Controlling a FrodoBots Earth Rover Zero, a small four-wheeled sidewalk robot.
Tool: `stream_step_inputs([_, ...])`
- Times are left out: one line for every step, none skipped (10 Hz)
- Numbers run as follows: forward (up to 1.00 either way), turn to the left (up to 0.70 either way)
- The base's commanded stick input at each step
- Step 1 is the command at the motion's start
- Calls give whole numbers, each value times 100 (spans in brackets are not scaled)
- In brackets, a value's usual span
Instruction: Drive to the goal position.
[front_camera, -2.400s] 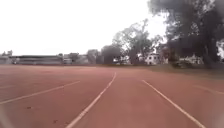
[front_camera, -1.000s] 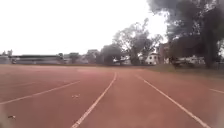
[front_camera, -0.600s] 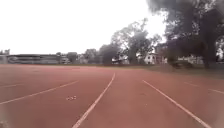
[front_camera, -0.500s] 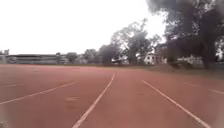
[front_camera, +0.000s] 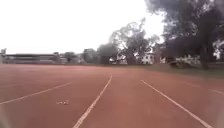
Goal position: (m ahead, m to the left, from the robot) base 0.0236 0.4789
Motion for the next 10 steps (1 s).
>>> stream_step_inputs([45,-27])
stream_step_inputs([45,-27])
stream_step_inputs([45,-27])
stream_step_inputs([45,-27])
stream_step_inputs([45,-15])
stream_step_inputs([45,-1])
stream_step_inputs([45,0])
stream_step_inputs([45,0])
stream_step_inputs([45,0])
stream_step_inputs([45,0])
